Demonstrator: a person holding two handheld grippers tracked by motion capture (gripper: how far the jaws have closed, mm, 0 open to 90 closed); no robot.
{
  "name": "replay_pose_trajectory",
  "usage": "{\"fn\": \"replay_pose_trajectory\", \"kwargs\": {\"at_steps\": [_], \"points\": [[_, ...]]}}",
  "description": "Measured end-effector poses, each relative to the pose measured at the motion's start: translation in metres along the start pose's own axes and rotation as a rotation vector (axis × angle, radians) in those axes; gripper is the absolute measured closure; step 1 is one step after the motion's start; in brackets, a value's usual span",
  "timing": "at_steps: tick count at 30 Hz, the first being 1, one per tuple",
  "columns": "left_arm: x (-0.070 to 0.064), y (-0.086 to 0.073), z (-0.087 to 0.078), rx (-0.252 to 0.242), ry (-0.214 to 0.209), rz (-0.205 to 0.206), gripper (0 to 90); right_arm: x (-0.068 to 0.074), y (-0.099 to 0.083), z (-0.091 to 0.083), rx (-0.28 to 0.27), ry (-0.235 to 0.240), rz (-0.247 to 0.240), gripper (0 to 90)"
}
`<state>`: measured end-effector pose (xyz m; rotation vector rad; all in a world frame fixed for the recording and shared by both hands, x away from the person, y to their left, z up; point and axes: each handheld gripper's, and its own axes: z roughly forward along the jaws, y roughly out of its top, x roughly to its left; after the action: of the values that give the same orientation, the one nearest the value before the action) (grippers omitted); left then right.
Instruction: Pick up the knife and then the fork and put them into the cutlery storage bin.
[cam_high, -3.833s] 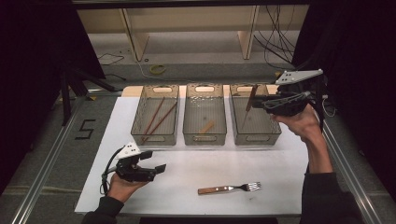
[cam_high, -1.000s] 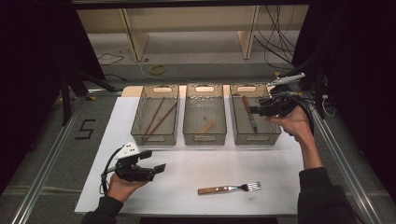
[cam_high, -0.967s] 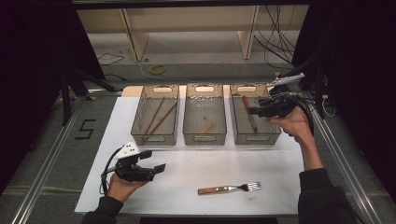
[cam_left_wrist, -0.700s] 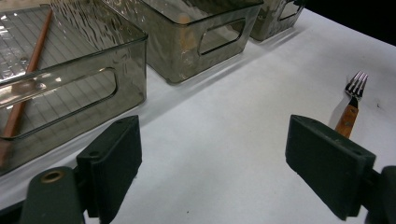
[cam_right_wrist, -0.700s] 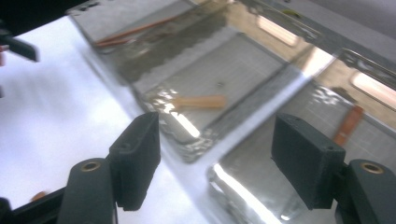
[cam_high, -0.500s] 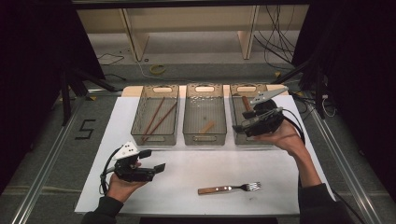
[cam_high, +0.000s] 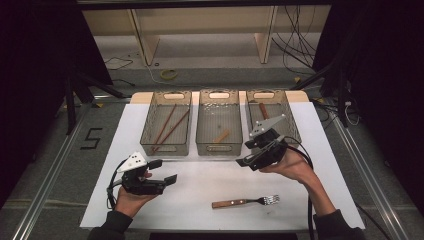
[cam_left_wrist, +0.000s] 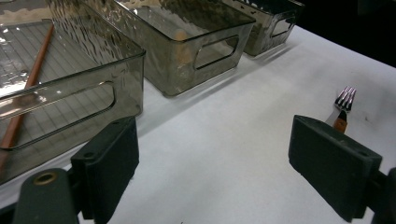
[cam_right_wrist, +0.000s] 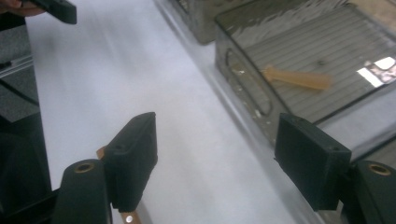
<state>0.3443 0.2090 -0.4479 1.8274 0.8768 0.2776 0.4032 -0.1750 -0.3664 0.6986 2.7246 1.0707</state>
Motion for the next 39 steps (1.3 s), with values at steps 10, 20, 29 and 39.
{"fn": "replay_pose_trajectory", "kwargs": {"at_steps": [10, 20, 29, 39], "points": [[-0.002, -0.001, 0.000, -0.005, -0.008, 0.006, 15.8, 0.018, -0.007, 0.019, 0.059, 0.048, -0.045, 30.7], [-0.003, -0.002, -0.001, -0.014, -0.005, 0.004, 15.8, 0.034, -0.011, 0.041, 0.154, 0.072, -0.112, 31.2], [-0.003, -0.002, -0.003, -0.015, -0.003, 0.003, 15.8, 0.047, -0.017, 0.050, 0.223, 0.102, -0.146, 32.5], [-0.003, -0.003, -0.003, -0.019, -0.003, 0.002, 15.8, 0.053, -0.030, 0.058, 0.283, 0.127, -0.181, 37.2]]}}
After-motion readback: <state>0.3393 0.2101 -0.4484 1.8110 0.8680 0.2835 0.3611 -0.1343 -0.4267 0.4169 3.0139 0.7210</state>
